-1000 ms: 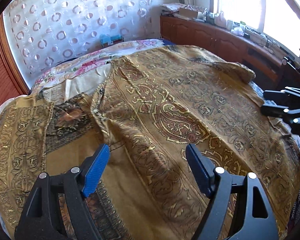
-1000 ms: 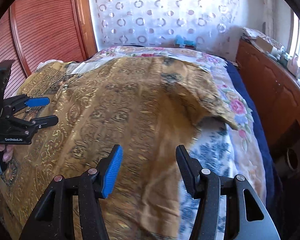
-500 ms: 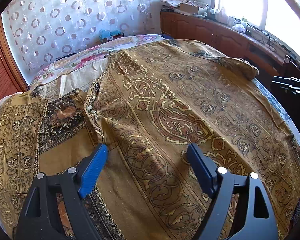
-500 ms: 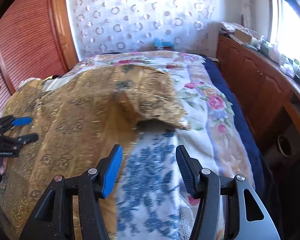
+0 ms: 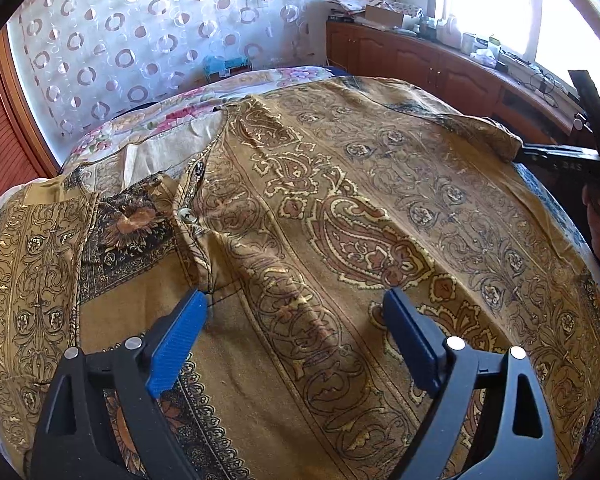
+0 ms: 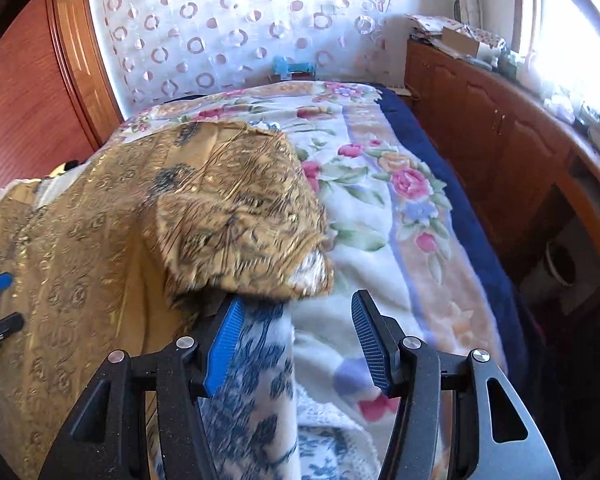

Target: Fold small clothes

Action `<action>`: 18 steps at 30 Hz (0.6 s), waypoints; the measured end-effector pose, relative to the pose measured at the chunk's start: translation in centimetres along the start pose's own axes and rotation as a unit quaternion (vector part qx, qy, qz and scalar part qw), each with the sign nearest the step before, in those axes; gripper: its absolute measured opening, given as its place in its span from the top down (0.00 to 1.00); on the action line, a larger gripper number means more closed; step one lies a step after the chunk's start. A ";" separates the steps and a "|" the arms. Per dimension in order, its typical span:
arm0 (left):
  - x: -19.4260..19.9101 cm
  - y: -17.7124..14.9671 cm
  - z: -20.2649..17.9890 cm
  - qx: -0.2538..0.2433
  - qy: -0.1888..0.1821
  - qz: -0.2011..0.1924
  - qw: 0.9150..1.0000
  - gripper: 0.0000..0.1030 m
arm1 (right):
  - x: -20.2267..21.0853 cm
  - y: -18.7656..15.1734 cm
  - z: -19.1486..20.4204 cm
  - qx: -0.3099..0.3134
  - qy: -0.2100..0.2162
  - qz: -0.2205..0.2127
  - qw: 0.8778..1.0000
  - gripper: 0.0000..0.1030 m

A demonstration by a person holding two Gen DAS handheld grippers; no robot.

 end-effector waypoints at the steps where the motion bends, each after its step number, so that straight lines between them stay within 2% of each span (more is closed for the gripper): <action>1: 0.0 0.0 0.0 0.000 0.000 0.000 1.000 0.12 | -0.1 0.3 0.1 0.002 -0.003 0.000 1.000 0.44; 3: 0.0 0.0 0.0 0.000 0.000 0.000 1.000 0.12 | -0.5 0.8 0.3 0.005 -0.002 0.002 1.000 0.44; 5: 0.0 0.0 0.0 0.000 -0.001 0.000 1.000 0.12 | -0.6 1.3 0.7 0.013 -0.002 -0.005 1.000 0.60; 7: 0.0 0.0 0.0 0.000 -0.001 0.000 1.000 0.12 | -0.4 1.7 1.4 0.028 -0.009 -0.016 0.999 0.88; 8: 0.0 0.0 0.0 0.000 0.000 0.000 1.000 0.12 | -0.1 1.8 1.6 0.034 -0.017 -0.026 0.999 0.90; 14: 0.0 0.0 0.1 0.001 -0.001 -0.001 1.000 0.12 | 4.5 2.8 5.7 0.075 0.001 -0.127 0.989 0.93; 18: 0.1 0.0 -0.2 -0.005 -0.001 -0.003 1.000 0.12 | 6.9 1.7 10.4 0.127 0.051 -0.150 0.979 0.93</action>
Point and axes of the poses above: each gripper's, at about its wrist camera, not at the fingertips, and x roughly against the way its jaws point, z to its left, y to its top, the point moved 5 cm from there along -x, roughly the way its jaws point, and after that the axes turned 9 degrees about z, right-handed, at the moved point
